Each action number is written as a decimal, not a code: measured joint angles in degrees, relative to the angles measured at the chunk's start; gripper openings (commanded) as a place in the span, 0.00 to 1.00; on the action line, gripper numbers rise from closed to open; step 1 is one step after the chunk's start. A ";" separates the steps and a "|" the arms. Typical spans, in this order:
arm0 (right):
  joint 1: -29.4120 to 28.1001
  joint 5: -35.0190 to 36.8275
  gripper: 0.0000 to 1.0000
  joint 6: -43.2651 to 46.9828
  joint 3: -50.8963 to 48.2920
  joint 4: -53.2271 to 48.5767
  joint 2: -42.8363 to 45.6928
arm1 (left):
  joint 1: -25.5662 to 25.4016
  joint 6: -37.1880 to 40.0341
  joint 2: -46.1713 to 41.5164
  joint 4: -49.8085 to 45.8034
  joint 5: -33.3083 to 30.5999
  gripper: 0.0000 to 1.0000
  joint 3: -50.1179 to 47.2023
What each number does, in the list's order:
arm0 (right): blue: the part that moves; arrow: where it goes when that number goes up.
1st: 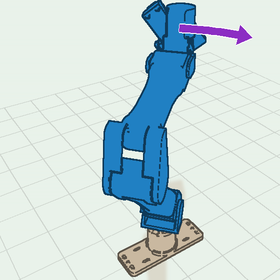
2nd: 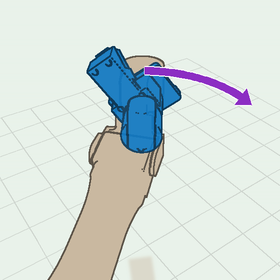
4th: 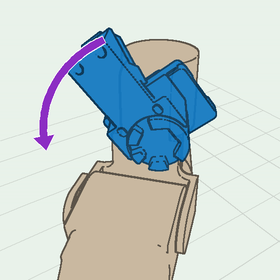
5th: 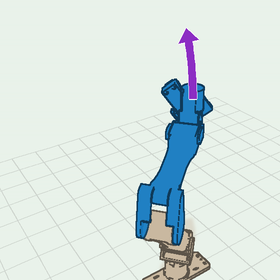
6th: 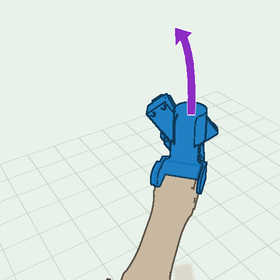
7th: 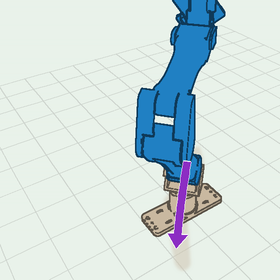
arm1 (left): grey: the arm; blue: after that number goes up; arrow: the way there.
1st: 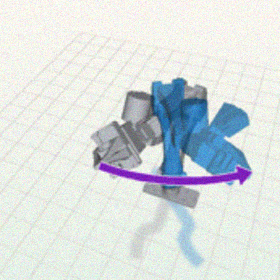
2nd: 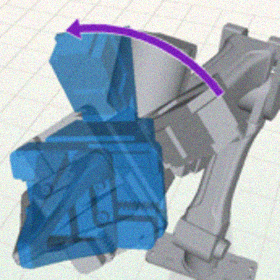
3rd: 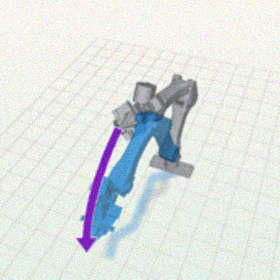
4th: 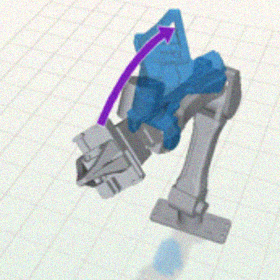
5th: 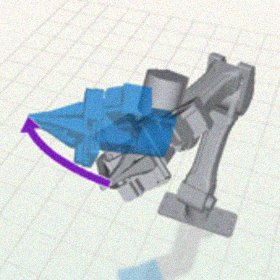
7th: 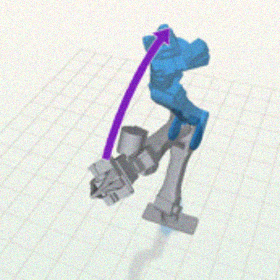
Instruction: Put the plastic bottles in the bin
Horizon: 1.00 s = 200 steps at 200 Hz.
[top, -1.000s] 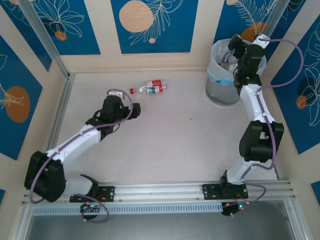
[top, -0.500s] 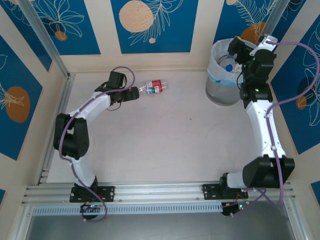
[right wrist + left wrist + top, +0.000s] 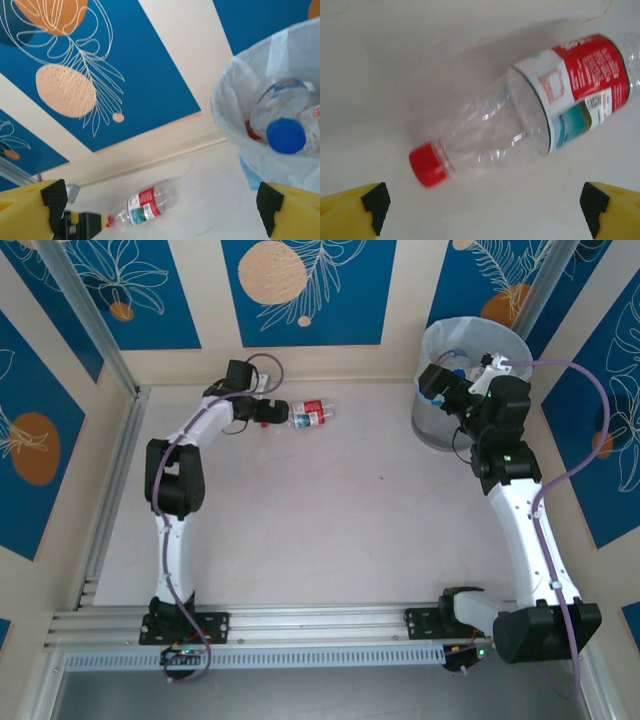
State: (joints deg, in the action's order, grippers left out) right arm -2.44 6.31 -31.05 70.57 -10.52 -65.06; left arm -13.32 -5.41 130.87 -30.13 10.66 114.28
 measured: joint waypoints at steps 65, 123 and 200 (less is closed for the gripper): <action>-0.61 -0.35 1.00 -0.07 -0.94 -1.57 0.02 | 2.21 2.97 14.53 -5.95 6.32 0.99 21.59; -3.50 -8.83 1.00 0.07 -0.96 -1.51 -1.01 | 2.43 1.22 18.56 -8.46 14.75 0.99 24.52; -9.99 -12.17 1.00 0.57 -1.53 -2.78 -10.95 | 1.53 3.72 7.15 -1.40 16.06 0.99 -0.31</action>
State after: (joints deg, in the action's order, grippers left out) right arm -12.43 -5.87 -30.48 69.04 -13.30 -76.01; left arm -11.79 -1.69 138.02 -31.53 26.72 113.97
